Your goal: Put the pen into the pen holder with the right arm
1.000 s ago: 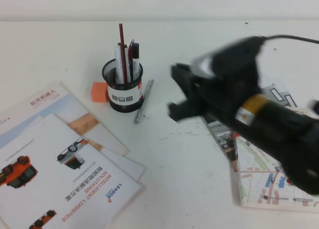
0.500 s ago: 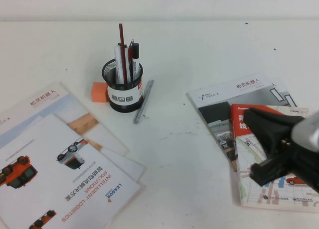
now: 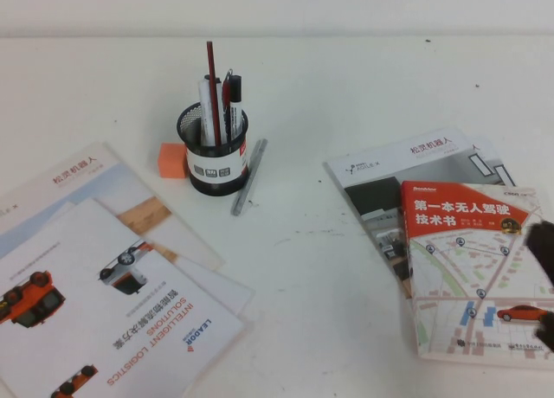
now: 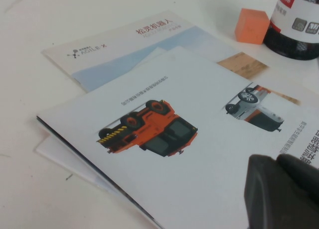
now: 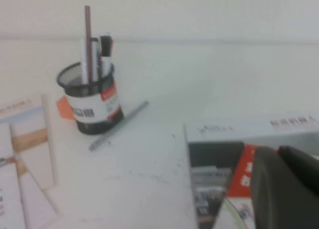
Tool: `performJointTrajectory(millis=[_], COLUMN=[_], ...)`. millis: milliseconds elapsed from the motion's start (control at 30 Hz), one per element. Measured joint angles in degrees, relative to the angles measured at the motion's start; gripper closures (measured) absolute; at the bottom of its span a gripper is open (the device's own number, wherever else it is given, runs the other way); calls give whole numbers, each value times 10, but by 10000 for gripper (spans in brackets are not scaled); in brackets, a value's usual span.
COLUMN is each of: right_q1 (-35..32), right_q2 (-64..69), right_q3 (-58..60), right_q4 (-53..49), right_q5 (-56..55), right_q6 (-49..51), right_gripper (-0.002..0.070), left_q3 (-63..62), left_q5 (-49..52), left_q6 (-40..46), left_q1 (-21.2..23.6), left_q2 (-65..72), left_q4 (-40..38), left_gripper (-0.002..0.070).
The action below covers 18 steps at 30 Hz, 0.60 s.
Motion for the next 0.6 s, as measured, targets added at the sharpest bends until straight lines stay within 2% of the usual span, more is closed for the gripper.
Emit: performJointTrajectory(millis=[200,300,467,600], right_q1=[-139,-219,-316,-356], right_q2=[-122,-189,-265,-281], right_q3=[0,8,47,74], right_q4=[-13,-25,-28,-26], right_q5=[200,266,294,296], right_q6=[0,0,-1,-1], right_gripper=[695,695,695,695], left_q3=[0,0,0,0], left_q5=[0,0,0,0], left_q6=[0,0,0,0], left_q1=[0,0,0,0], left_q2=[0,0,0,0], left_q4=[0,0,0,0], left_gripper=[677,677,678,677])
